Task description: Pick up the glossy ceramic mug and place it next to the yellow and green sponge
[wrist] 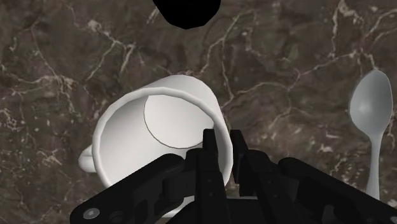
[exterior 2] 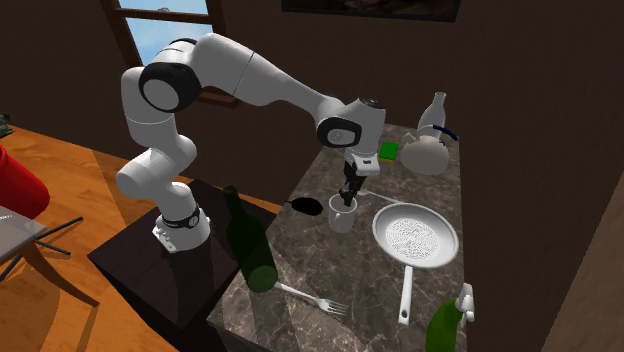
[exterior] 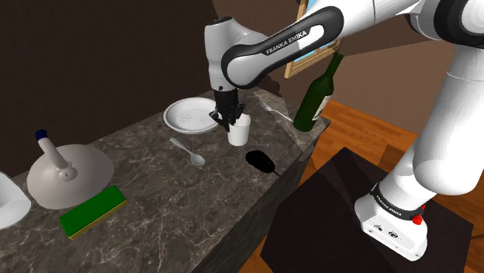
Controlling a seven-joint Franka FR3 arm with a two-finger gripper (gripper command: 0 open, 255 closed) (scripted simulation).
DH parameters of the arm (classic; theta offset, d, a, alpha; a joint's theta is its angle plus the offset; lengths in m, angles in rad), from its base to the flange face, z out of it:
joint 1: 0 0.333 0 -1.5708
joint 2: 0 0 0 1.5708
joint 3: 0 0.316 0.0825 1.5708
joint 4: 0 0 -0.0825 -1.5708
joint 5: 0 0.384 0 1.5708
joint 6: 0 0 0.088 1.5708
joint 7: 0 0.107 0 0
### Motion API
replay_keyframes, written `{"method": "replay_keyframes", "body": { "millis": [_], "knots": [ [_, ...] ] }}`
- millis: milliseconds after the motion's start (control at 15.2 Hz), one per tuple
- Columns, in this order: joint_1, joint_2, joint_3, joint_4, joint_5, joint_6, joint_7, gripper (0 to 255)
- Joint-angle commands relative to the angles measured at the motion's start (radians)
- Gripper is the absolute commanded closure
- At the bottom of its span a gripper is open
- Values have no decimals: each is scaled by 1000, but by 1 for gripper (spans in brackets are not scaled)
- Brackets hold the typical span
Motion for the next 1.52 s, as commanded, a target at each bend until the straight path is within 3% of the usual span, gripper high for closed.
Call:
{"method": "replay_keyframes", "body": {
  "millis": [0,198,1452],
  "knots": [
    [0,0,0,0,0,0,0,255],
    [0,0,0,0,0,0,0,255],
    [-7,-85,12,153,43,-230,-32,255]
  ]
}}
